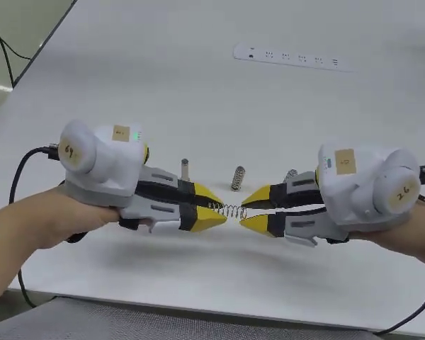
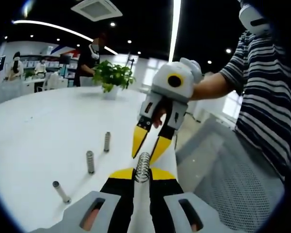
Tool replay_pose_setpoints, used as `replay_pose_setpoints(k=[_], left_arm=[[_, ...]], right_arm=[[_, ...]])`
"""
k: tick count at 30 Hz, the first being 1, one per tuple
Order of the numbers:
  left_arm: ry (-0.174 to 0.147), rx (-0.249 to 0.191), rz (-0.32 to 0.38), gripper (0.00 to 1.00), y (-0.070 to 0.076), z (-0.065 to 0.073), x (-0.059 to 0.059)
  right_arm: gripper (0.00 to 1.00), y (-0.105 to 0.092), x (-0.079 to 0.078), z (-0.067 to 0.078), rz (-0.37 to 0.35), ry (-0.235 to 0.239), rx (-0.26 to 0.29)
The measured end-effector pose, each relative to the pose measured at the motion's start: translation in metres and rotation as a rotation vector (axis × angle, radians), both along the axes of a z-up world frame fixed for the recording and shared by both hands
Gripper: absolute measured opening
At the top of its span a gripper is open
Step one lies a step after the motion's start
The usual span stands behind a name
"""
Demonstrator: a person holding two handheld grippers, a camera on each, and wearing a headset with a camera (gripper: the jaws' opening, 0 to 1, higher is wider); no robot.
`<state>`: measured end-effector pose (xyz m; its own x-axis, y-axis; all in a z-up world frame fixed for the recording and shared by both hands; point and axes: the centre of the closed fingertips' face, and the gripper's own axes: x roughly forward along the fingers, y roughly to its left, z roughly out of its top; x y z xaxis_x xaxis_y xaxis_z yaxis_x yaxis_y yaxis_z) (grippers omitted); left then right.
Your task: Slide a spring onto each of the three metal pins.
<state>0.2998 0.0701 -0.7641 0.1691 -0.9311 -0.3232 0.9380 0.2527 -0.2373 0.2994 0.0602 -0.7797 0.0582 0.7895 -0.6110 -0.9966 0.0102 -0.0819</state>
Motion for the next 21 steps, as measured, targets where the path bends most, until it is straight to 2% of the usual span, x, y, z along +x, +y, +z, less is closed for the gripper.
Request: replay_pose_setpoints(k=[7, 10, 12, 14, 17, 21], left_arm=[[0.010, 0.004, -0.017, 0.03, -0.002, 0.000, -0.001], [0.012, 0.014, -0.025, 0.03, -0.002, -0.001, -0.002], [0.014, 0.015, -0.023, 0.03, 0.000, -0.001, 0.000], [0.019, 0.017, -0.017, 0.03, 0.001, -0.003, 0.002], [0.004, 0.041, -0.018, 0.03, 0.001, -0.006, 0.004], [-0.002, 0.037, -0.009, 0.03, 0.003, -0.005, 0.006]], right_arm=[[0.10, 0.005, -0.006, -0.002, 0.019, 0.018, 0.002], [0.07, 0.006, -0.005, -0.002, 0.022, 0.010, -0.002], [0.07, 0.007, -0.004, 0.001, 0.008, 0.026, 0.009], [0.07, 0.008, -0.002, 0.004, 0.009, 0.012, 0.014], [0.07, 0.008, 0.003, 0.007, 0.015, -0.022, 0.005], [0.07, 0.010, 0.004, 0.014, 0.017, -0.029, 0.019]])
